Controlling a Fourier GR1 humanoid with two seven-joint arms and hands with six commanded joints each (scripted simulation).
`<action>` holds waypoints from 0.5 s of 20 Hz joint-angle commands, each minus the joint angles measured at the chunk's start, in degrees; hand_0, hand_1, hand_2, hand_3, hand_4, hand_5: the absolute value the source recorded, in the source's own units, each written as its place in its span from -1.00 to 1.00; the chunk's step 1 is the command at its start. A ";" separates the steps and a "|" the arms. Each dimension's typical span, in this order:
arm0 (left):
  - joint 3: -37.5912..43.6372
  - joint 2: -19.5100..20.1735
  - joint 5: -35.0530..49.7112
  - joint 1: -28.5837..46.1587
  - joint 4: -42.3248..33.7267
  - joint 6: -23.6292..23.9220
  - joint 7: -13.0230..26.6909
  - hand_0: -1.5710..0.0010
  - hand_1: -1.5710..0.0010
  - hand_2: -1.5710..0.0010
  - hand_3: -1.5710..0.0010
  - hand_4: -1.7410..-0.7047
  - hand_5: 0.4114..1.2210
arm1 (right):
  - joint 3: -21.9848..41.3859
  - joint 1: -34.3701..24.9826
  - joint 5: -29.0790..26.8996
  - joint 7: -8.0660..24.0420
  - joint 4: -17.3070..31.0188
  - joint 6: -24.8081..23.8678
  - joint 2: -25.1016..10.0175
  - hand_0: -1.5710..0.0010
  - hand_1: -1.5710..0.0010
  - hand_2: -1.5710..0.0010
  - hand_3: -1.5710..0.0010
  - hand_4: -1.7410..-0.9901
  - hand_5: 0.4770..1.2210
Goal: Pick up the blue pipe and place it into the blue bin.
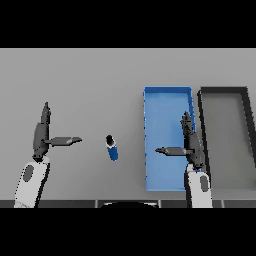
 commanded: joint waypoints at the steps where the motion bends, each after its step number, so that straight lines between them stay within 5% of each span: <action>1: 0.01 -0.03 -0.01 -0.01 -0.02 0.04 -0.25 1.00 1.00 1.00 1.00 0.50 -0.55 | -0.02 -0.01 -0.03 0.00 0.00 -0.04 -0.01 1.00 1.00 1.00 1.00 0.43 -0.59; 6: -0.21 0.06 -0.07 0.33 -0.38 -0.18 -0.55 1.00 1.00 1.00 1.00 0.50 -0.55 | 0.02 -0.19 -0.08 -0.13 0.27 0.01 0.12 1.00 1.00 1.00 1.00 0.43 -0.59; 8: -1.88 6.45 -0.92 2.85 0.07 -9.15 -6.45 1.00 1.00 1.00 1.00 0.50 -0.55 | 2.60 3.87 6.97 -7.80 -3.60 1.15 -6.42 1.00 1.00 1.00 1.00 0.44 -0.59; 10: -2.92 8.54 -1.69 3.71 0.95 -12.87 -8.95 1.00 1.00 1.00 1.00 0.51 -0.56 | 4.27 5.62 9.78 -7.98 -5.37 1.40 -7.76 1.00 1.00 1.00 1.00 0.45 -0.60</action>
